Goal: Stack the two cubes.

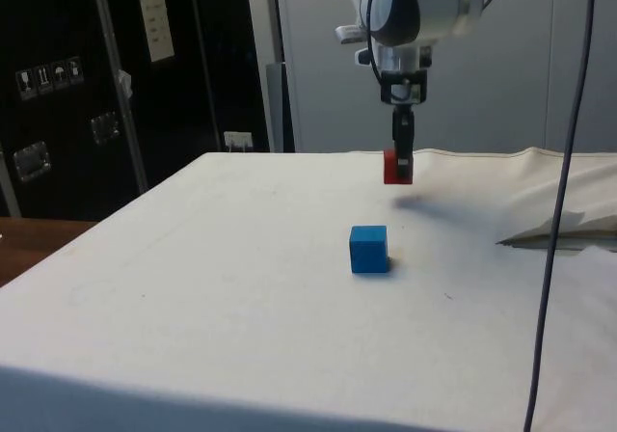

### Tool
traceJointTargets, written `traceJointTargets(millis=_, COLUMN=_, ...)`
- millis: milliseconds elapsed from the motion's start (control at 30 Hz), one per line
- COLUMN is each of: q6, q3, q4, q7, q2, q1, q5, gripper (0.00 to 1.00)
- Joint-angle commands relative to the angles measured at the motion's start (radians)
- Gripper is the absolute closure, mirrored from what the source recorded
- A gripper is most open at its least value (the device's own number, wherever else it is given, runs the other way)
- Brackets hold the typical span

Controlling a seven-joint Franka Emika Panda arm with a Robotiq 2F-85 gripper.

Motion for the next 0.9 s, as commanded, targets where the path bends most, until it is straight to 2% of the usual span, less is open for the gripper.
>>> traceJointTargets(millis=0, q6=-0.008, q3=-0.007, q4=0.001, q7=0.013, q2=-0.004, q1=0.005, q5=-0.016, gripper=0.99)
traceJointTargets(millis=33, q6=-0.004, q3=0.0, q4=0.0, q7=0.0, q2=-0.005, q1=0.0, q5=0.0, gripper=0.99)
traceJointTargets(millis=67, q6=-0.012, q3=-0.008, q4=0.001, q7=0.016, q2=-0.009, q1=0.005, q5=-0.017, gripper=0.99)
traceJointTargets(millis=333, q6=-0.04, q3=-0.005, q4=-0.002, q7=0.051, q2=-0.064, q1=0.01, q5=-0.033, gripper=0.99)
traceJointTargets(millis=367, q6=-0.043, q3=0.001, q4=-0.002, q7=0.03, q2=-0.071, q1=0.005, q5=-0.011, gripper=0.99)
traceJointTargets(millis=400, q6=-0.043, q3=-0.004, q4=-0.002, q7=0.057, q2=-0.069, q1=0.011, q5=-0.036, gripper=0.99)
traceJointTargets(millis=433, q6=-0.047, q3=-0.003, q4=-0.002, q7=0.063, q2=-0.074, q1=0.013, q5=-0.038, gripper=0.99)
traceJointTargets(millis=633, q6=-0.068, q3=0.007, q4=-0.001, q7=0.104, q2=-0.1, q1=0.018, q5=-0.063, gripper=0.99)
traceJointTargets(millis=667, q6=-0.067, q3=0.012, q4=-0.002, q7=0.073, q2=-0.106, q1=0.013, q5=-0.032, gripper=0.99)
traceJointTargets(millis=700, q6=-0.075, q3=0.012, q4=0.0, q7=0.119, q2=-0.108, q1=0.018, q5=-0.074, gripper=0.99)
traceJointTargets(millis=867, q6=-0.096, q3=0.022, q4=0.002, q7=0.167, q2=-0.129, q1=0.021, q5=-0.111, gripper=0.99)
